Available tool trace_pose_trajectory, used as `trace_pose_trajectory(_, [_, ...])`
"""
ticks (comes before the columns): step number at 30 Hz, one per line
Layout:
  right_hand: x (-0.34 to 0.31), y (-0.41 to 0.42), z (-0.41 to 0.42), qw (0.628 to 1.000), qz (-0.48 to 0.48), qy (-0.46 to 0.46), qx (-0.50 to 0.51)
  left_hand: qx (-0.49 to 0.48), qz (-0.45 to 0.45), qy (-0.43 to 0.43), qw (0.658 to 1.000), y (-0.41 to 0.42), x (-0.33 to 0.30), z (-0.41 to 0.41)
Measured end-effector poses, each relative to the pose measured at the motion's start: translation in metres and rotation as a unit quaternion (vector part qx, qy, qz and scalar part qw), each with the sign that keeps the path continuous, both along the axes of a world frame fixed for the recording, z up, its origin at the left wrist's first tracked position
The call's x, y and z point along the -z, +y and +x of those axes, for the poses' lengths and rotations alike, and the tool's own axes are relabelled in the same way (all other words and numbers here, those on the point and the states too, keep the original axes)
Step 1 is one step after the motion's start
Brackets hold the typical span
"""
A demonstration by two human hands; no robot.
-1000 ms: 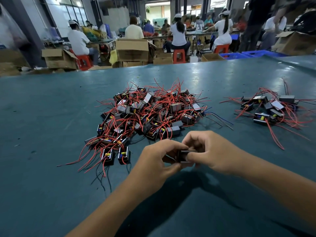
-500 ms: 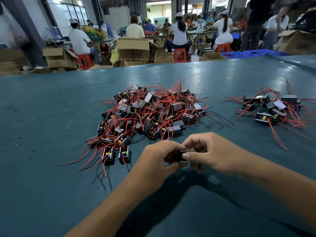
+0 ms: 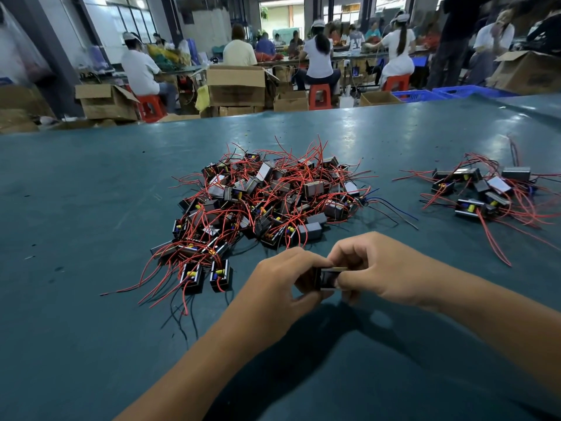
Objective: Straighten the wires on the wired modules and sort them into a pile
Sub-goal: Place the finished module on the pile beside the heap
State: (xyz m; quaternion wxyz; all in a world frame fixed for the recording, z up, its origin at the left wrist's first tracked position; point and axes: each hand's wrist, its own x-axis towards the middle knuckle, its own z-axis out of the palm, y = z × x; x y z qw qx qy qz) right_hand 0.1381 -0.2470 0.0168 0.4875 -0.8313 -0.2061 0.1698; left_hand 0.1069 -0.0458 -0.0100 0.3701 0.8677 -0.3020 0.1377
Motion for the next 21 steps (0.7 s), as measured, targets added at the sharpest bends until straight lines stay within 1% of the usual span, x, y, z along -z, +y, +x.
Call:
trace_pose_trajectory(4, [-0.005, -0.003, 0.003, 1.000, 0.016, 0.021, -0.002, -0.003, -0.004, 0.006, 1.000, 0.002, -0.002, 0.000])
trace_pose_trajectory(8, [-0.008, -0.002, 0.004, 0.996, -0.041, 0.062, -0.050, 0.022, 0.050, -0.023, 0.998, 0.000, -0.001, -0.002])
trace_pose_trajectory(10, [-0.011, -0.002, 0.003, 0.994, -0.063, 0.059, -0.063, 0.027, 0.062, -0.028, 0.997, 0.001, 0.000, -0.002])
trace_pose_trajectory(12, [-0.017, -0.001, 0.000, 0.990, -0.109, 0.023, -0.089, 0.035, 0.076, -0.029, 0.996, 0.001, 0.000, -0.002])
trace_pose_trajectory(14, [-0.021, 0.001, -0.002, 0.975, -0.181, -0.037, -0.124, 0.044, 0.090, -0.029, 0.995, 0.001, 0.001, -0.002])
trace_pose_trajectory(16, [-0.024, 0.003, -0.003, 0.958, -0.232, -0.074, -0.150, 0.053, 0.098, -0.027, 0.993, 0.001, 0.001, -0.002])
trace_pose_trajectory(21, [-0.021, 0.006, -0.003, 0.942, -0.267, -0.111, -0.170, 0.067, 0.100, -0.021, 0.992, 0.002, -0.001, -0.001])
